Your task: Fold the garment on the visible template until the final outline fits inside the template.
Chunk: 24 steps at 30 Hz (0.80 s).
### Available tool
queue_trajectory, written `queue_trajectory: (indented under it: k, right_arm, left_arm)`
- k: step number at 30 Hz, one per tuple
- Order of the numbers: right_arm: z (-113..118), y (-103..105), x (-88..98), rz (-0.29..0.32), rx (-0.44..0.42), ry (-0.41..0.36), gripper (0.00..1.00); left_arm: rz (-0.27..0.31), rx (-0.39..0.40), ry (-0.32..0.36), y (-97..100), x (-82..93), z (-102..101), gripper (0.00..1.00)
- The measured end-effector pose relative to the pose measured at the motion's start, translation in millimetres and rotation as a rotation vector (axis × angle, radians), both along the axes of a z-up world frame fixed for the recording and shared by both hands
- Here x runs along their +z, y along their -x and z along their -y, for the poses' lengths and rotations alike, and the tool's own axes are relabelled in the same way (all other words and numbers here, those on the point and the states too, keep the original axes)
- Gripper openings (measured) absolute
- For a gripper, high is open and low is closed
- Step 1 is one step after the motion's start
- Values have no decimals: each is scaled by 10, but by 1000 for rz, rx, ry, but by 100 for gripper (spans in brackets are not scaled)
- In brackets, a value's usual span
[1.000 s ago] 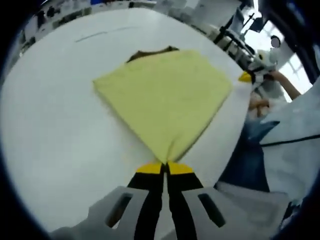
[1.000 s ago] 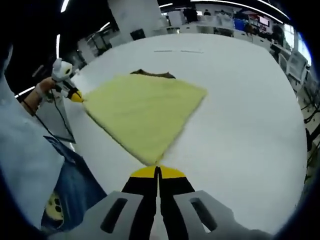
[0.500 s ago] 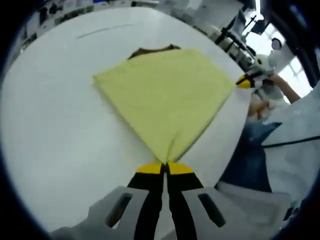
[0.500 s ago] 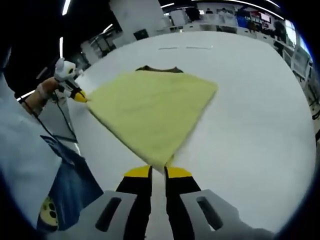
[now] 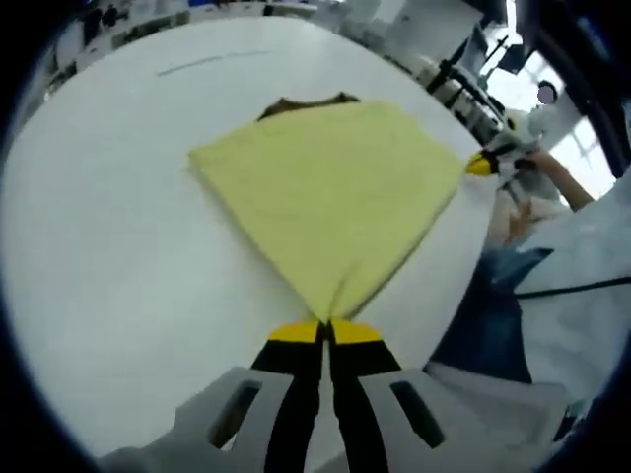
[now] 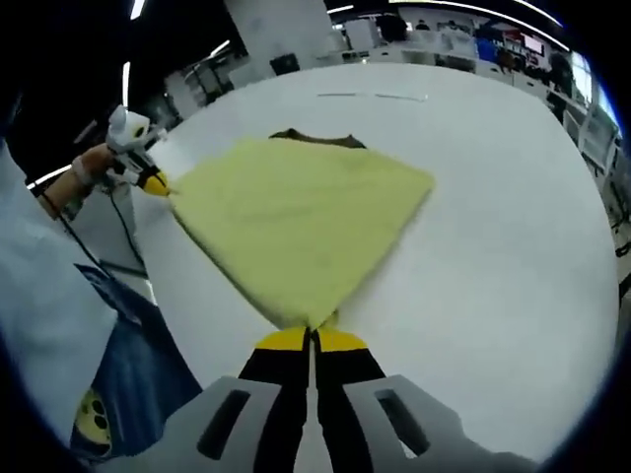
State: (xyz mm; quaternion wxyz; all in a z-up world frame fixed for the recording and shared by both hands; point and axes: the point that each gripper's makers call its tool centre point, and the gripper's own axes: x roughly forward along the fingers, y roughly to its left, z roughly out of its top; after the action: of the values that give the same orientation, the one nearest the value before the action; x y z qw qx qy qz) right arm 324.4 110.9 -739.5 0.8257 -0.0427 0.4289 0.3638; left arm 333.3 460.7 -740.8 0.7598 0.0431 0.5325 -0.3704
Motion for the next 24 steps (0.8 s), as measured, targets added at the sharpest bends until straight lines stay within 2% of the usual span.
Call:
queue_trajectory:
  k: [4, 8, 14, 24]
  right_arm:
    - [12, 20, 9, 0, -3, -3, 2]
    - [7, 98, -131, -29, 20, 35, 2]
    - [47, 152, -255, -45, 41, 87, 1]
    - [91, 167, -285, -43, 65, 125, 1]
  left_arm:
    - [-18, -19, -18, 16, -46, -13, 0]
    - [-42, -35, -53, 47, -150, -14, 0]
    - [-64, -41, -60, 115, -162, 19, 0]
    - [-105, -49, -72, 250, -242, 81, 0]
